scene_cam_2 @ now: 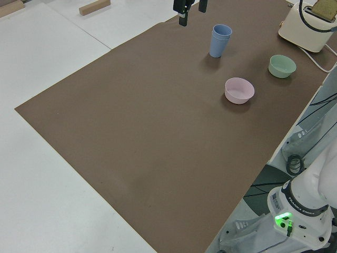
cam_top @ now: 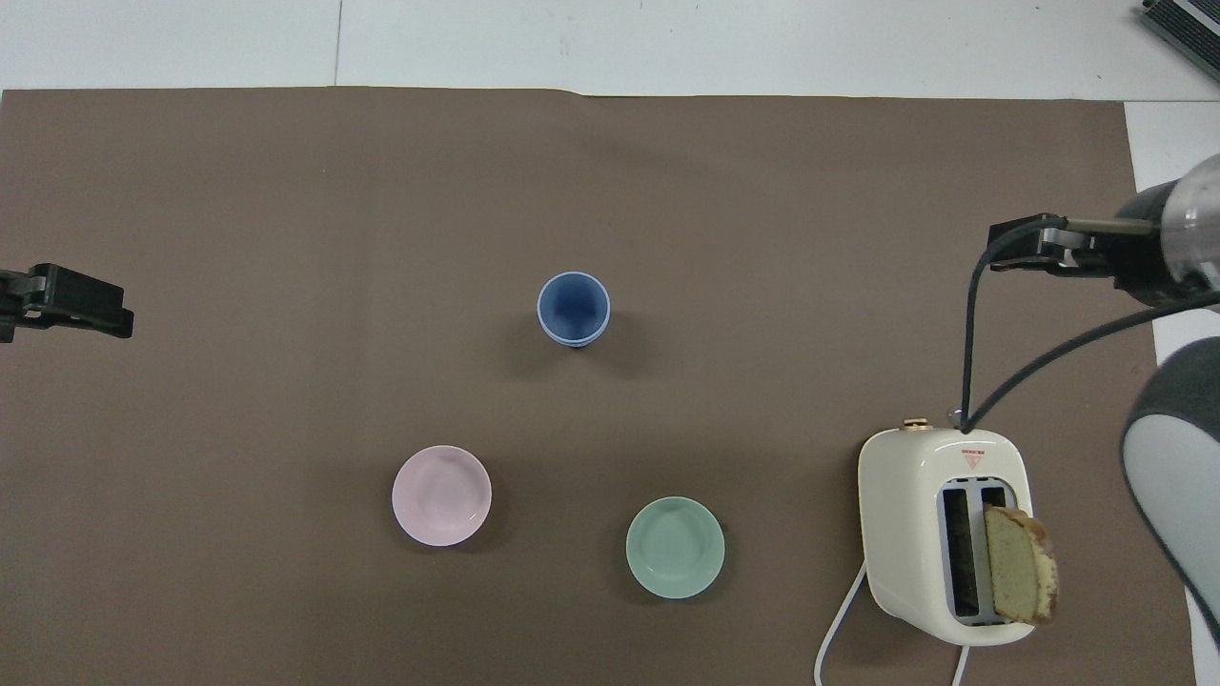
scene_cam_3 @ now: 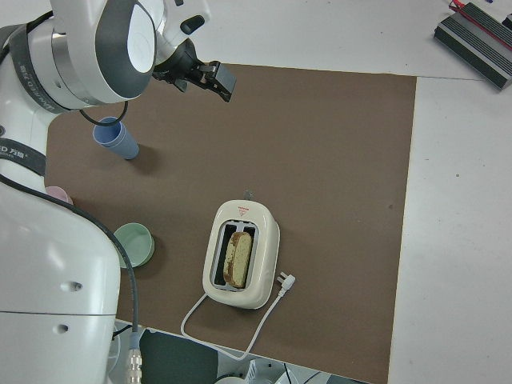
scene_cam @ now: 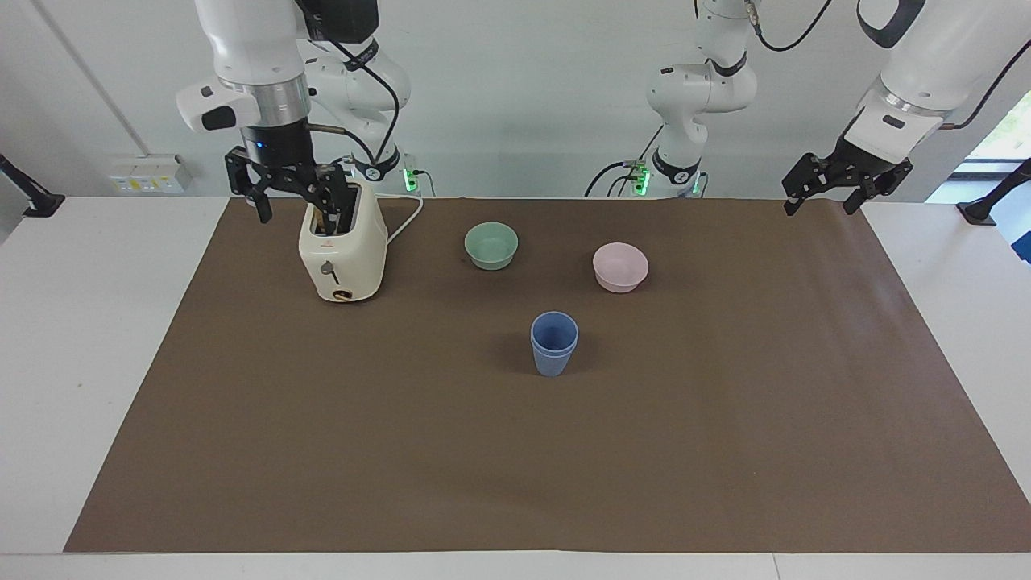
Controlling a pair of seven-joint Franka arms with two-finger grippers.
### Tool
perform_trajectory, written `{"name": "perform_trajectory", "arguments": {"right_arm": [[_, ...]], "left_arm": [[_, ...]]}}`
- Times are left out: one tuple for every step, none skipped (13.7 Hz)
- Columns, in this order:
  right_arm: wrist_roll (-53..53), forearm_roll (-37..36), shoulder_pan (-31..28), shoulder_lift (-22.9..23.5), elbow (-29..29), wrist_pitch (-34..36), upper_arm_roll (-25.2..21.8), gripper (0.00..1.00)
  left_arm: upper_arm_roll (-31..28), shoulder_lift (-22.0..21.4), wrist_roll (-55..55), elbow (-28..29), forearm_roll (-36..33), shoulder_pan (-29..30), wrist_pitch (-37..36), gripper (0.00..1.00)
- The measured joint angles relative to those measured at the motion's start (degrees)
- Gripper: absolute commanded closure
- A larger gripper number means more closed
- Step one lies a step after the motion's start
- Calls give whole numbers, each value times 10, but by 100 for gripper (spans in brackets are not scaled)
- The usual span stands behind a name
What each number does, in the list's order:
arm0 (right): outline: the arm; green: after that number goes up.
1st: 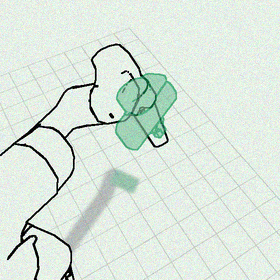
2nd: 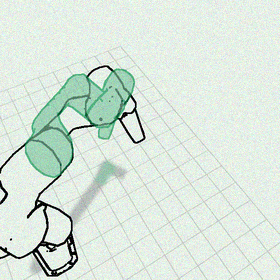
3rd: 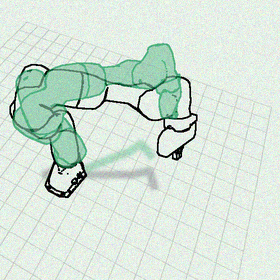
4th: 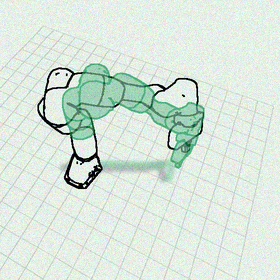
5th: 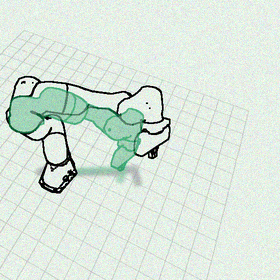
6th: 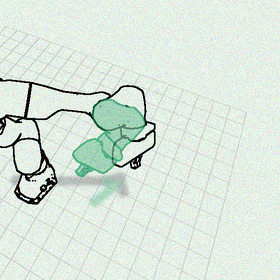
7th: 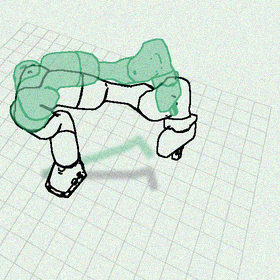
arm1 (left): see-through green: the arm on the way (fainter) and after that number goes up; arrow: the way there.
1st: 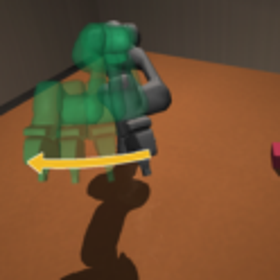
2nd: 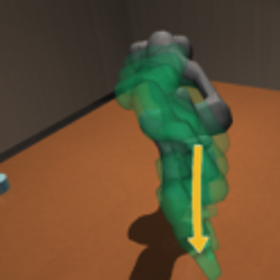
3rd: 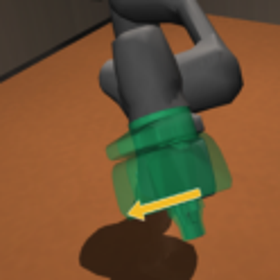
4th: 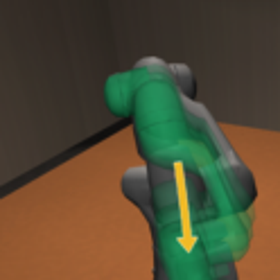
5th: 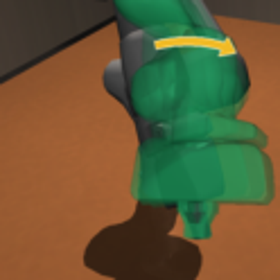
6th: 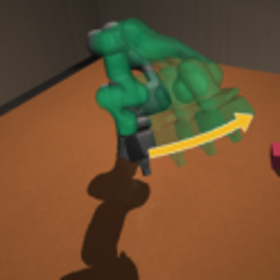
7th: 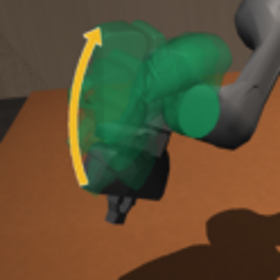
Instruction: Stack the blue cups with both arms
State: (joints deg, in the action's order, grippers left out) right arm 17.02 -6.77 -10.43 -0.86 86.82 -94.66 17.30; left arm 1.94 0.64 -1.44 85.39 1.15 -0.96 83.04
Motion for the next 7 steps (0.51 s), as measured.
{"name": "perform_trajectory", "arguments": {"right_arm": [[-14, 9, -1, -2, -10, 14, -11, 0], [-26, 17, -1, -2, -19, 31, -21, 0], [-39, 23, -2, -2, -25, 50, -29, 0], [-53, 28, -2, -2, -28, 67, -36, 0], [-63, 30, -2, -2, -30, 83, -40, 0], [-70, 32, -2, -2, -30, 100, -44, 0], [-75, 36, -2, -3, -30, 111, -47, 0]], "left_arm": [[0, 0, 0, 0, 0, 0, 0, 0], [0, 0, 0, 0, 0, 0, 0, 0], [0, 0, 0, 0, 0, 0, 0, 0], [0, 0, 0, 0, 0, 0, 0, 0], [0, 0, 0, 0, 0, 0, 0, 0], [0, 0, 0, 0, 0, 0, 0, 0], [0, 0, 0, 0, 0, 0, 0, 0]]}}
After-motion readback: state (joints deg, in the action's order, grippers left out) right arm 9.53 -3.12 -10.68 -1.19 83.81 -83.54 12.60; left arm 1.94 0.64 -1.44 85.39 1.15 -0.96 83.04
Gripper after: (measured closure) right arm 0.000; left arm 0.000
